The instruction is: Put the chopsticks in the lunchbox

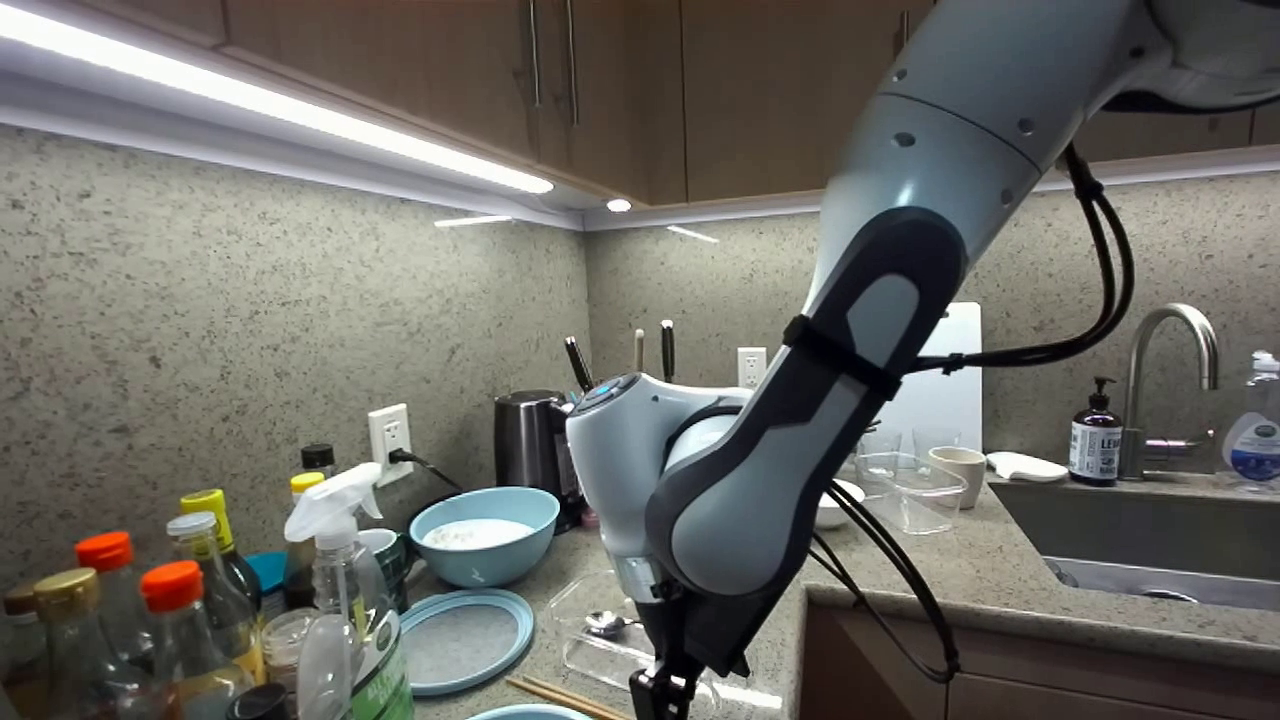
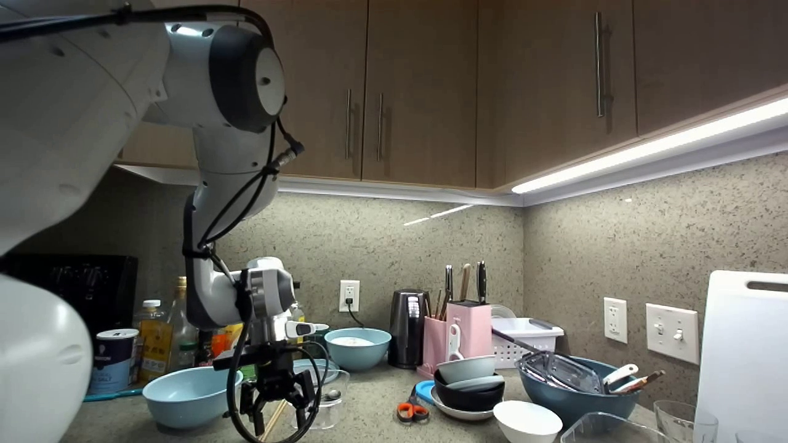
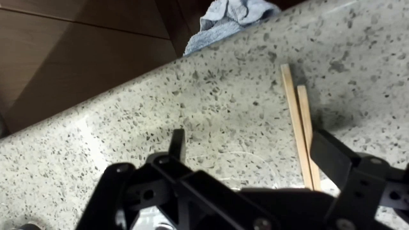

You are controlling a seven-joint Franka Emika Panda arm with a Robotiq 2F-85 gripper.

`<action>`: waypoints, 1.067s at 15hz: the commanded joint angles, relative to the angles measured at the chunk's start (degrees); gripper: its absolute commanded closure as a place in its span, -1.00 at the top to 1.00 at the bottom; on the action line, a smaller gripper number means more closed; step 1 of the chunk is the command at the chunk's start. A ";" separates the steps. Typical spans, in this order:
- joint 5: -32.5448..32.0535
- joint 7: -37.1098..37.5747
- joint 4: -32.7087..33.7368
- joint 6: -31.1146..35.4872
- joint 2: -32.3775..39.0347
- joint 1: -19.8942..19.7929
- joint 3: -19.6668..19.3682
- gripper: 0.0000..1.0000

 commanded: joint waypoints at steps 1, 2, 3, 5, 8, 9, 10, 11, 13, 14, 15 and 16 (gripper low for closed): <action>1.41 -1.04 0.36 -0.04 -0.10 2.50 -2.40 1.00; 1.62 -1.54 0.63 -0.29 0.13 2.56 -2.18 1.00; 3.02 -3.06 1.43 -1.11 0.92 2.42 -1.64 1.00; 5.92 -5.88 2.79 -2.42 2.35 2.53 -0.84 1.00; 8.68 -7.86 5.50 -5.65 4.88 3.80 -0.91 1.00; 9.63 -8.97 6.46 -6.75 5.64 3.81 -0.75 1.00; 10.34 -9.96 7.46 -7.88 6.39 3.80 -0.67 1.00; 11.24 -11.28 8.60 -9.08 7.24 3.61 -0.57 1.00; 12.91 -14.05 10.66 -11.45 8.61 3.16 -0.37 0.48; 13.34 -15.35 11.67 -12.92 8.94 2.96 -0.31 0.38; 13.91 -16.23 12.52 -14.23 9.03 2.79 -0.30 0.24; 14.25 -16.69 13.22 -15.14 9.14 2.73 -0.41 0.12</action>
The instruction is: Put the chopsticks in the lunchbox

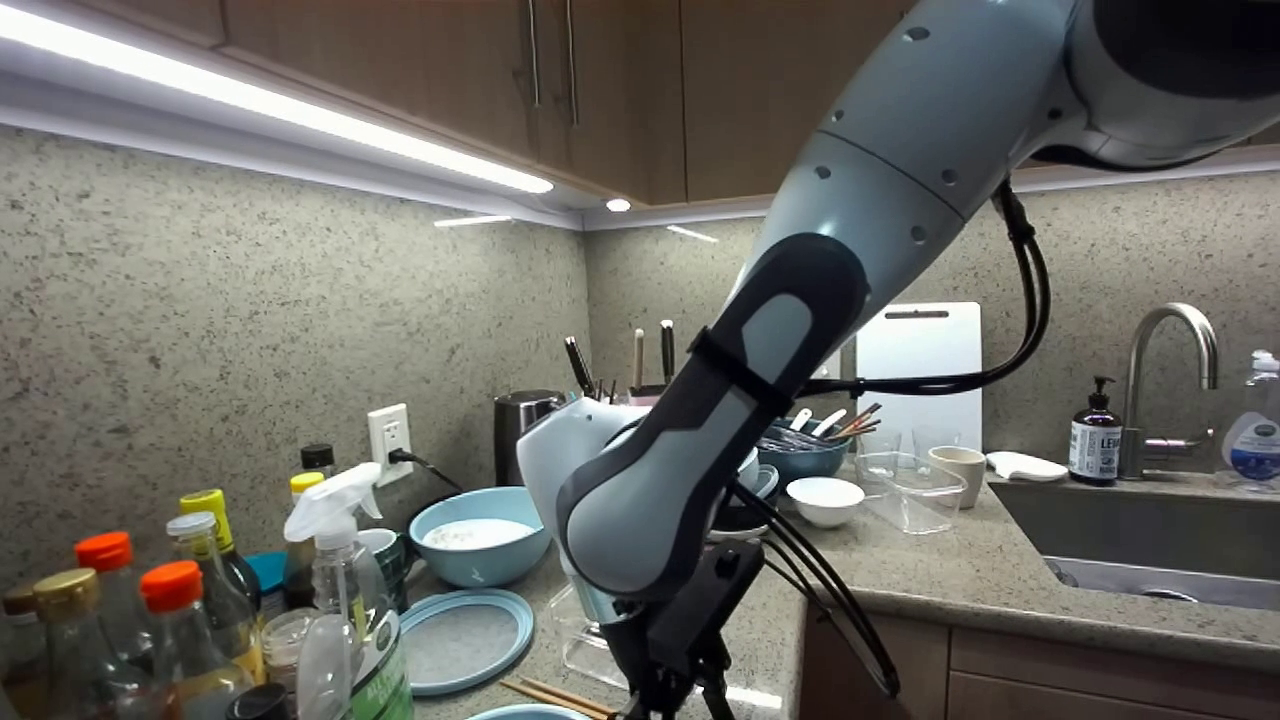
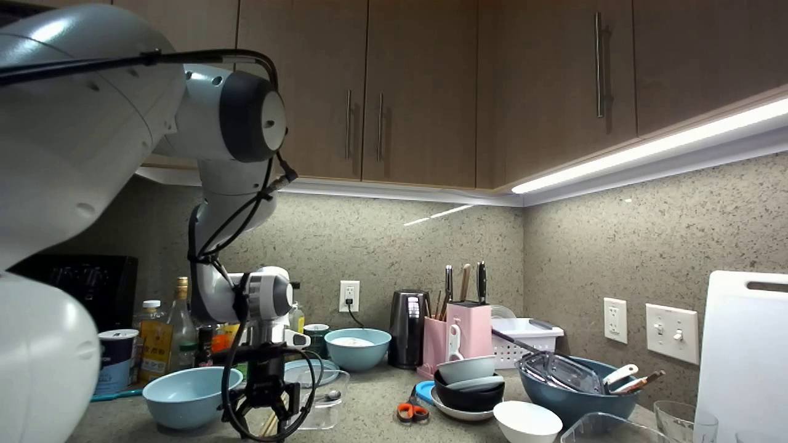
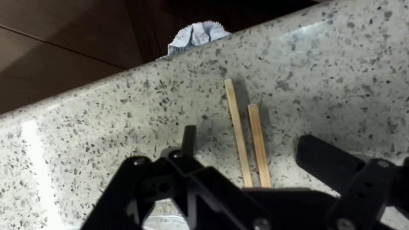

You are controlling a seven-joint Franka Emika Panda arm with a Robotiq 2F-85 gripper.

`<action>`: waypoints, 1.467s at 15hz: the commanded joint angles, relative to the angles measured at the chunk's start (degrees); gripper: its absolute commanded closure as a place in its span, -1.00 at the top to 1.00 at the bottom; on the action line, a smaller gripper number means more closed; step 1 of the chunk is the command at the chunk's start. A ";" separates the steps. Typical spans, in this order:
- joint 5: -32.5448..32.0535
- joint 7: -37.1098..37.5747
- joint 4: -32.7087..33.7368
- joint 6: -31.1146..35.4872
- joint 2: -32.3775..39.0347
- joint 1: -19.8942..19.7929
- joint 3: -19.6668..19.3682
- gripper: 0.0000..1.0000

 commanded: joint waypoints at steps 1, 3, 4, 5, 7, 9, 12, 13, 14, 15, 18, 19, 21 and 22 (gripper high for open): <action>3.37 -4.37 3.14 -3.39 1.94 -0.64 0.37 -0.04; 3.99 -4.85 4.06 -4.44 2.02 -0.84 0.32 -0.31; 4.50 -5.20 4.41 -4.89 2.00 -1.06 0.41 -0.43; 5.15 -5.56 4.69 -5.14 1.90 -1.34 0.48 -0.54; 6.84 -6.37 5.23 -5.75 1.80 -1.84 0.66 -0.80; 8.63 -7.19 5.51 -5.96 1.69 -2.18 0.71 -0.86; 10.99 -8.40 5.76 -6.19 1.43 -2.95 0.84 -0.82; 11.67 -8.86 5.70 -6.08 1.36 -3.14 0.85 -0.82; 12.18 -9.28 5.57 -6.17 1.24 -3.31 0.88 -0.82; 12.64 -9.57 5.50 -6.16 1.18 -3.44 0.89 -0.82; 13.27 -8.53 3.63 -5.87 -0.53 -2.87 0.88 -0.82; 13.17 -7.97 2.62 -5.82 -1.50 -2.45 1.00 -0.82; 12.58 -5.96 0.66 -5.54 -3.47 -1.35 1.14 -0.82; 12.19 -4.70 -0.19 -5.36 -4.43 -0.70 1.07 -0.83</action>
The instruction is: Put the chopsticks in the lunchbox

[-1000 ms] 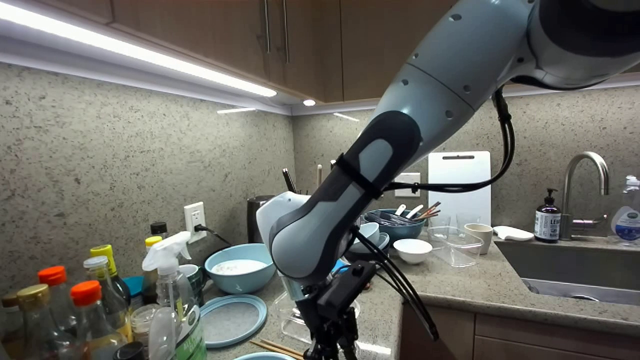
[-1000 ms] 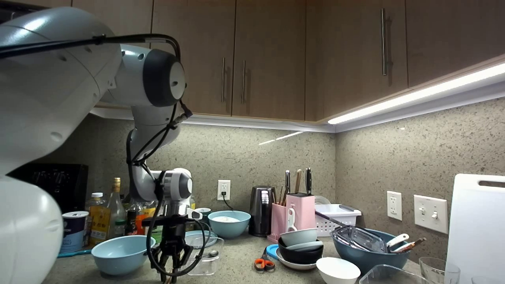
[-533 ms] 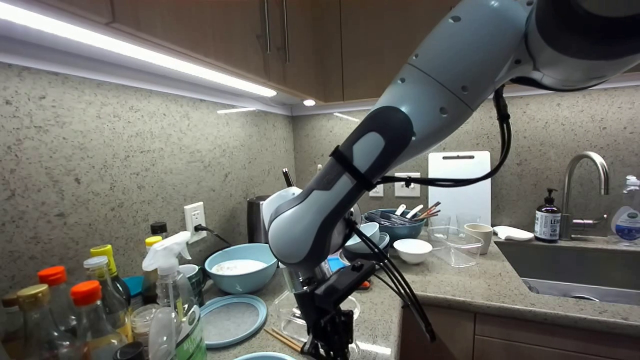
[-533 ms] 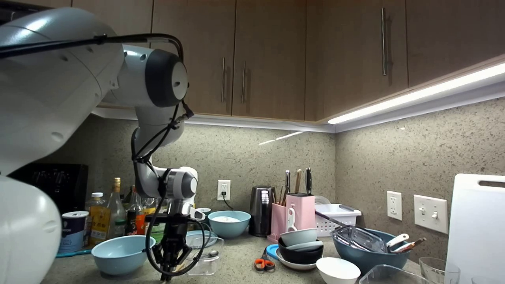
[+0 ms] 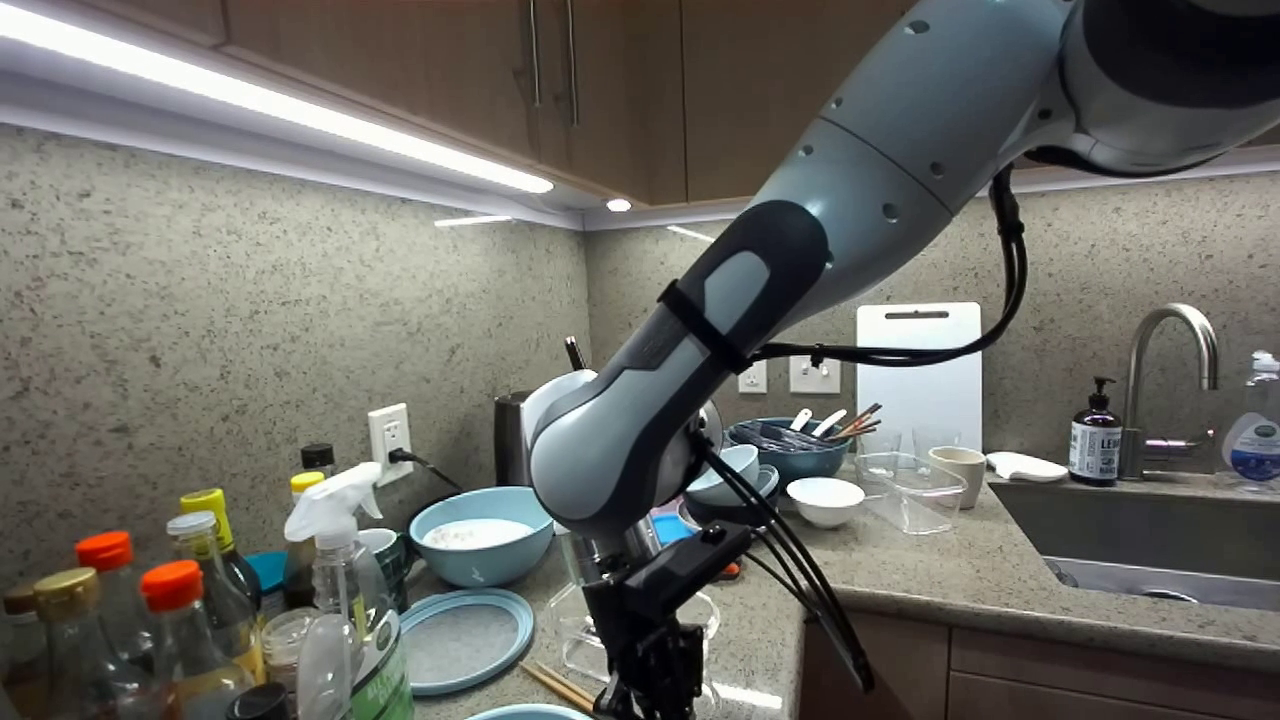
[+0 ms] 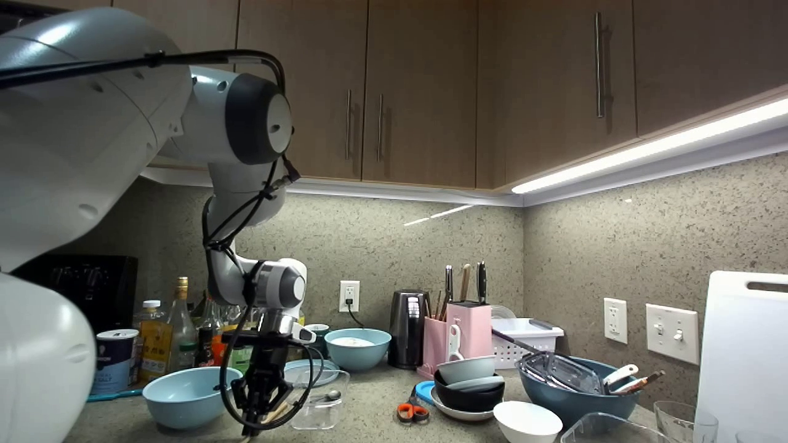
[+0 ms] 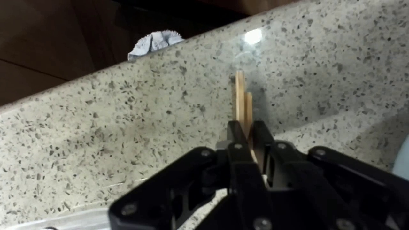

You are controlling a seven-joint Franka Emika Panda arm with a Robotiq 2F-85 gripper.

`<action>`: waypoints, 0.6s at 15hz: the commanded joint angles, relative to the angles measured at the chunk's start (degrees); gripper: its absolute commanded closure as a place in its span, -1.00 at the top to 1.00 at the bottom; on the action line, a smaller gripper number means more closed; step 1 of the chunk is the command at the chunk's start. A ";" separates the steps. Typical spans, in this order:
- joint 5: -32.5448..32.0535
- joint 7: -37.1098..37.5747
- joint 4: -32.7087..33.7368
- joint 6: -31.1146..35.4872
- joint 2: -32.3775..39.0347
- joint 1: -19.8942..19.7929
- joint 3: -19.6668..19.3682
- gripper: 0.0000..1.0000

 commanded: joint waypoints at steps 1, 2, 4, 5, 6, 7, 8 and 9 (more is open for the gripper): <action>0.35 3.64 -5.31 -0.04 -5.74 1.84 0.13 -0.83; 0.07 5.21 -6.03 -0.26 -6.71 2.53 -0.01 -0.83; -0.68 9.52 -7.41 -0.55 -8.65 3.90 -0.53 -0.83; -0.92 12.12 -8.31 -0.60 -9.86 4.49 -0.76 -0.83; -0.94 14.66 -9.14 -0.90 -11.04 4.95 -0.91 -0.83; -1.19 17.23 -10.06 -0.97 -12.18 5.39 -1.13 -0.83; -1.55 19.65 -10.95 -1.13 -13.30 5.77 -1.30 -0.83; -1.85 21.61 -11.89 -1.49 -14.48 5.88 -1.38 -0.83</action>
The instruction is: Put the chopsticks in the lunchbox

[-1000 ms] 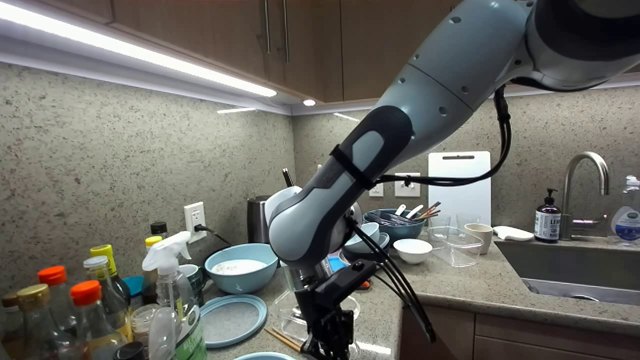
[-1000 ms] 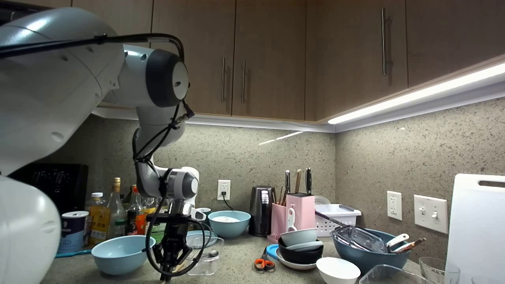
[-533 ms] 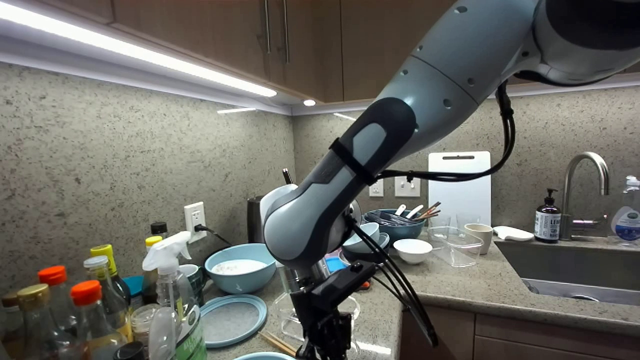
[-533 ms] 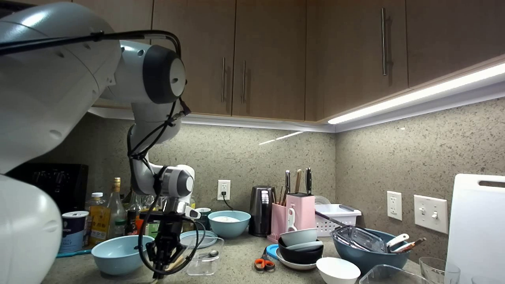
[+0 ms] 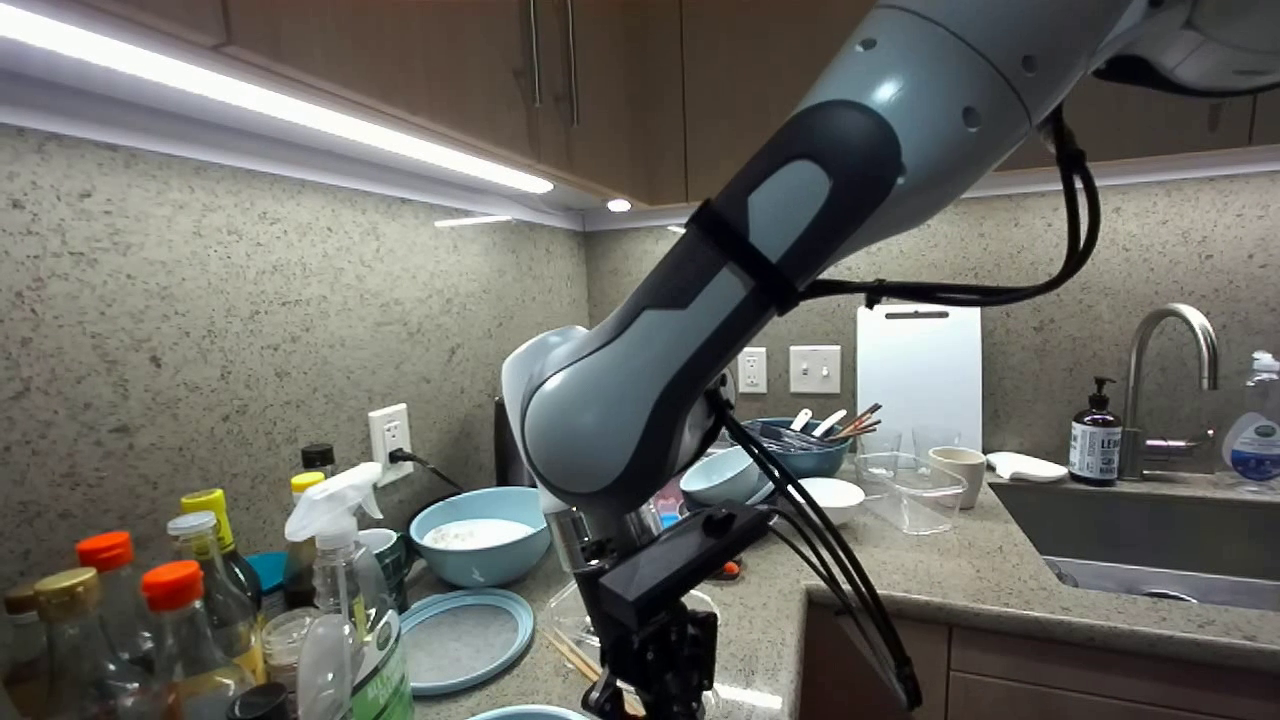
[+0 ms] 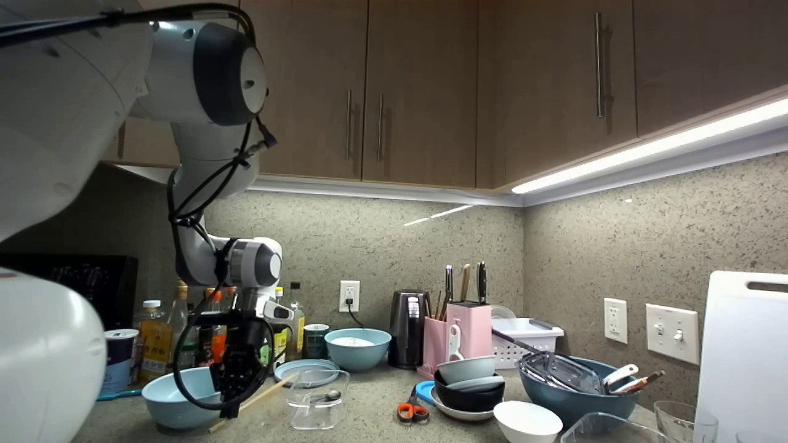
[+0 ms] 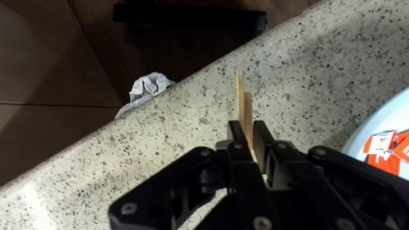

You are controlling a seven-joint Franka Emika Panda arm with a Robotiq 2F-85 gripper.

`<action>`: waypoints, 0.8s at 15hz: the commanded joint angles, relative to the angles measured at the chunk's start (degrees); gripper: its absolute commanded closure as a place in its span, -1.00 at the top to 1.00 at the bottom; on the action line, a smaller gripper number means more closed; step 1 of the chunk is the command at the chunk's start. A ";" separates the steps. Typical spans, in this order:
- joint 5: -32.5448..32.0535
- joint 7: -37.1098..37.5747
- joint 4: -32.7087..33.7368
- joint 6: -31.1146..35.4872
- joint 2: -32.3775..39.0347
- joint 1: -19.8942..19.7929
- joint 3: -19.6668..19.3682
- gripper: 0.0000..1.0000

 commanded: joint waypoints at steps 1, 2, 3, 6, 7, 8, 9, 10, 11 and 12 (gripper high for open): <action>-1.66 7.92 -5.52 -1.56 -6.39 1.17 -0.89 -0.83; -1.59 9.10 -6.30 -2.33 -7.44 0.97 -0.86 -0.83; -1.16 9.83 -6.76 -3.45 -8.28 0.52 -0.67 -0.83; 0.18 9.91 -7.17 -8.00 -10.79 -1.08 -0.44 -0.83; 1.42 8.55 -6.69 -9.84 -11.50 -1.91 -0.35 -0.83; 2.68 6.99 -6.16 -10.39 -11.94 -2.80 -0.27 -0.83; 2.98 6.92 -6.09 -9.85 -12.24 -3.27 -0.34 -0.83; 0.75 8.54 -4.64 -9.09 -9.67 -2.43 -0.03 -0.75; 0.94 8.42 -4.64 -9.11 -10.24 -2.93 -0.07 -0.75; 1.03 8.38 -4.64 -9.12 -10.58 -3.26 -0.11 -0.75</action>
